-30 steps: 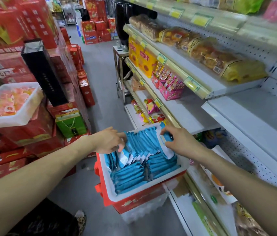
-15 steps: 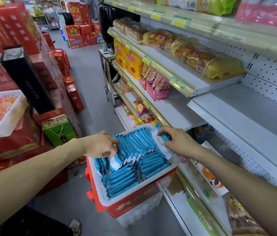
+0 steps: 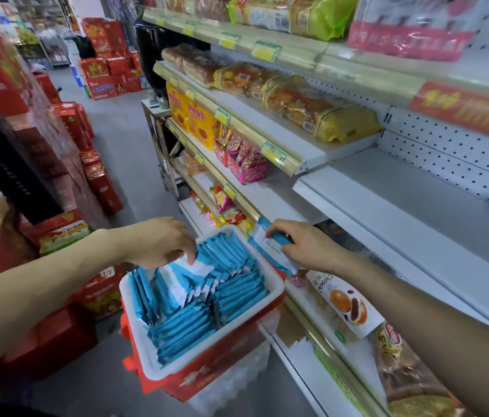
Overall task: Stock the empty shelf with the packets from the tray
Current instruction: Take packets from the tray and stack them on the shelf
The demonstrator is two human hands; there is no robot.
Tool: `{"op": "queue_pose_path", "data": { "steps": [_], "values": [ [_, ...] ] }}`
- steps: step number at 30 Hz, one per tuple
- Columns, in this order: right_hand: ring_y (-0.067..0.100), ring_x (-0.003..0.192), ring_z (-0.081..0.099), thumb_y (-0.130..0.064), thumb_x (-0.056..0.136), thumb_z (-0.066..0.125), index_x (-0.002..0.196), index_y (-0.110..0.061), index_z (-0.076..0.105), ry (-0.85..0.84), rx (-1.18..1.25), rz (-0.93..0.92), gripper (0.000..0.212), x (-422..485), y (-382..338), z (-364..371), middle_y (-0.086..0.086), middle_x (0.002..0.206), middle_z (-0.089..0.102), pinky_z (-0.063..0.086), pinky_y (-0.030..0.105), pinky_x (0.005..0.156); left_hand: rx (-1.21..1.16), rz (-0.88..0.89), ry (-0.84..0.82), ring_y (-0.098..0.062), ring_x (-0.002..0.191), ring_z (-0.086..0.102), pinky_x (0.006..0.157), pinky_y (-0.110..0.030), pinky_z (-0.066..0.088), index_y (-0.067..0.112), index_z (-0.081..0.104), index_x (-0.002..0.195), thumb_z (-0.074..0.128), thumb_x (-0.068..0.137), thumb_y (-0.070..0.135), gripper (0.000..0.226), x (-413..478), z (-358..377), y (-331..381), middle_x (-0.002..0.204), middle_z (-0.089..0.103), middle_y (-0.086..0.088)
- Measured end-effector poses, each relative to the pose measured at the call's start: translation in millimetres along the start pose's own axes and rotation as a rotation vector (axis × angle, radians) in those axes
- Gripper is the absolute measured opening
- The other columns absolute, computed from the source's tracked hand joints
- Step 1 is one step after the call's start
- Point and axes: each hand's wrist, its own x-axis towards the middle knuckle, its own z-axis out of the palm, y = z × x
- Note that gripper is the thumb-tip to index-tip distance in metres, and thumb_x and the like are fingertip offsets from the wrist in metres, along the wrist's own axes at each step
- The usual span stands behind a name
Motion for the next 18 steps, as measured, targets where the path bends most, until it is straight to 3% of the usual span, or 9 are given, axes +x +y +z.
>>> {"op": "queue_pose_path", "data": {
  "steps": [2, 4, 7, 10, 12, 14, 18],
  "values": [
    [0.009, 0.096, 0.062, -0.005, 0.090, 0.051, 0.117, -0.041, 0.059, 0.013, -0.006, -0.015, 0.045, -4.6, 0.9, -10.7, -0.012, 0.124, 0.064, 0.052, 0.032, 0.077, -0.041, -0.047, 0.061, -0.005, 0.110, 0.055, 0.090, -0.019, 0.042, 0.041, 0.067, 0.115, 0.051, 0.100, 0.022, 0.030, 11.6, -15.5, 2.0, 0.121, 0.062, 0.024],
    [0.010, 0.093, 0.060, -0.002, 0.089, 0.048, 0.117, -0.040, 0.061, 0.039, -0.018, -0.022, 0.049, -9.6, 3.5, -23.5, -0.010, 0.123, 0.064, 0.052, 0.032, 0.075, -0.042, -0.088, 0.129, -0.007, 0.107, 0.059, 0.084, -0.025, 0.049, 0.042, 0.067, 0.116, 0.050, 0.098, 0.023, 0.031, 26.5, -31.3, 6.5, 0.122, 0.062, 0.023],
    [0.014, 0.095, 0.058, 0.000, 0.087, 0.048, 0.119, -0.038, 0.061, 0.109, -0.068, -0.016, 0.051, -22.7, 11.6, -49.2, -0.006, 0.123, 0.064, 0.048, 0.036, 0.078, -0.103, -0.110, 0.223, -0.010, 0.098, 0.063, 0.074, -0.024, 0.045, 0.041, 0.068, 0.115, 0.057, 0.098, 0.019, 0.030, 55.9, -57.4, 16.6, 0.121, 0.064, 0.019],
    [0.013, 0.094, 0.052, 0.000, 0.088, 0.050, 0.122, -0.032, 0.062, 0.131, -0.123, 0.018, 0.049, -46.9, 24.9, -83.7, -0.007, 0.115, 0.060, 0.040, 0.032, 0.077, -0.234, -0.075, 0.300, -0.013, 0.092, 0.066, 0.077, -0.036, 0.053, 0.041, 0.069, 0.117, 0.064, 0.097, 0.016, 0.033, 89.0, -85.2, 33.0, 0.116, 0.068, 0.014],
    [0.013, 0.096, 0.054, 0.000, 0.087, 0.050, 0.119, -0.032, 0.063, 0.146, -0.122, 0.046, 0.048, -67.8, 41.0, -105.6, -0.006, 0.118, 0.062, 0.042, 0.033, 0.079, -0.292, -0.053, 0.322, -0.013, 0.091, 0.066, 0.076, -0.039, 0.054, 0.049, 0.066, 0.114, 0.064, 0.098, 0.016, 0.036, 111.4, -100.8, 47.0, 0.114, 0.068, 0.015],
    [0.017, 0.098, 0.061, -0.001, 0.085, 0.050, 0.115, -0.037, 0.063, 0.179, -0.114, 0.101, 0.049, -93.9, 62.6, -125.9, -0.005, 0.122, 0.065, 0.049, 0.035, 0.083, -0.298, -0.029, 0.355, -0.011, 0.087, 0.066, 0.073, -0.038, 0.055, 0.055, 0.062, 0.111, 0.065, 0.097, 0.017, 0.040, 136.0, -111.9, 61.3, 0.112, 0.069, 0.016],
    [0.015, 0.094, 0.062, -0.006, 0.081, 0.048, 0.108, -0.043, 0.063, 0.300, -0.147, 0.300, 0.049, -154.9, 118.4, -173.4, -0.015, 0.111, 0.065, 0.050, 0.035, 0.078, -0.320, 0.055, 0.403, 0.010, 0.086, 0.060, 0.068, -0.019, 0.047, 0.056, 0.062, 0.111, 0.067, 0.096, 0.015, 0.044, 180.1, -126.9, 95.8, 0.106, 0.061, 0.033]
  ]
}}
